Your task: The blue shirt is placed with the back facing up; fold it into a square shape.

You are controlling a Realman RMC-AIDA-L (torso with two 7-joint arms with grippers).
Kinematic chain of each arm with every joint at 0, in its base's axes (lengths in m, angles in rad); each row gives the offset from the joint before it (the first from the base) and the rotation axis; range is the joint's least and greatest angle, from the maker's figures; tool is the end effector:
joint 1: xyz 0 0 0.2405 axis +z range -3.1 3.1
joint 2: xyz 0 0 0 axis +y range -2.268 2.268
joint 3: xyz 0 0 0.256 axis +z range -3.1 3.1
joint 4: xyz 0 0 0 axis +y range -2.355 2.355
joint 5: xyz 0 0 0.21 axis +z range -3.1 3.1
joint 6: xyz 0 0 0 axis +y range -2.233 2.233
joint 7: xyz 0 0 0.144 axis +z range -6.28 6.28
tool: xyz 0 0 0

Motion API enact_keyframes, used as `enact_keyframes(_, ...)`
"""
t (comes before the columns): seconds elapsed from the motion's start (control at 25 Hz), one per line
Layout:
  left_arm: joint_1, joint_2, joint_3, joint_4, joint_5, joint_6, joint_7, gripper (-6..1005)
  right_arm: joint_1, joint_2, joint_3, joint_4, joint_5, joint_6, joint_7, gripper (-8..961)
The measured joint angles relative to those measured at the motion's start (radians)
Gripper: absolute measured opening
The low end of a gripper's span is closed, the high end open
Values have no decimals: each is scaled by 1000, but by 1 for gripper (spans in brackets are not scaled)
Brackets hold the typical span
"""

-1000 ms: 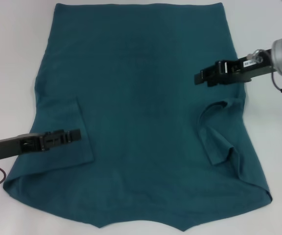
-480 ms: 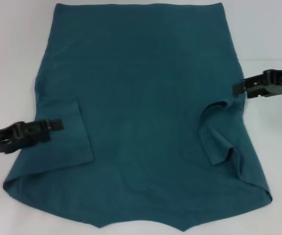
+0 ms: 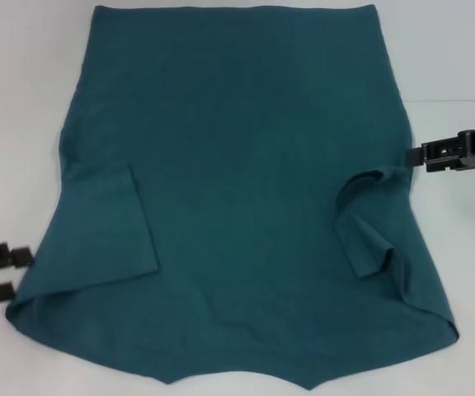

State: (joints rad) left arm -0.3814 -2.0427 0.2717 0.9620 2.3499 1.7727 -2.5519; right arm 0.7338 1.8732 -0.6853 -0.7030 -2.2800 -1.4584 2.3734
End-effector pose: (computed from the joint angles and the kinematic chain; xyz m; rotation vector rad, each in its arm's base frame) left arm -0.3453 0.2692 0.0949 -1.8045 -2.1559 -0.7200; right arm 0.2560 0.4081 0.0848 -2.3182 1.5686 0.3651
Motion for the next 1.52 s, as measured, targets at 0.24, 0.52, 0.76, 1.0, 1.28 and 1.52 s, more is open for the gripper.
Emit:
enact_keyframes(0.24, 4, -4, -5, -2, 61, -47, -2, 782, -5, 2, -1, 1, 1, 0, -2, 610)
enact_keyframes(0.52, 10, -12, -2, -45, 62, -154, 8, 783, -15, 3, -5, 2, 1, -2, -3, 610)
enact_keyframes(0.76, 9, -17, 3, -69, 61, -224, 18, 776, -19, 4, 0, 2, 3, -2, -4, 610)
enact_keyframes(1.0, 4, -17, 1, -93, 53, -237, 107, 767, -19, 4, 1, 2, 4, 2, -4, 609)
enact_keyframes(1.28, 5, -17, -2, -100, 53, -256, 143, 757, -21, 4, 1, 2, 5, 7, -3, 609)
enact_keyframes(1.52, 9, -17, 3, -110, 59, -277, 142, 748, -22, 4, 2, 2, 5, 8, -4, 609)
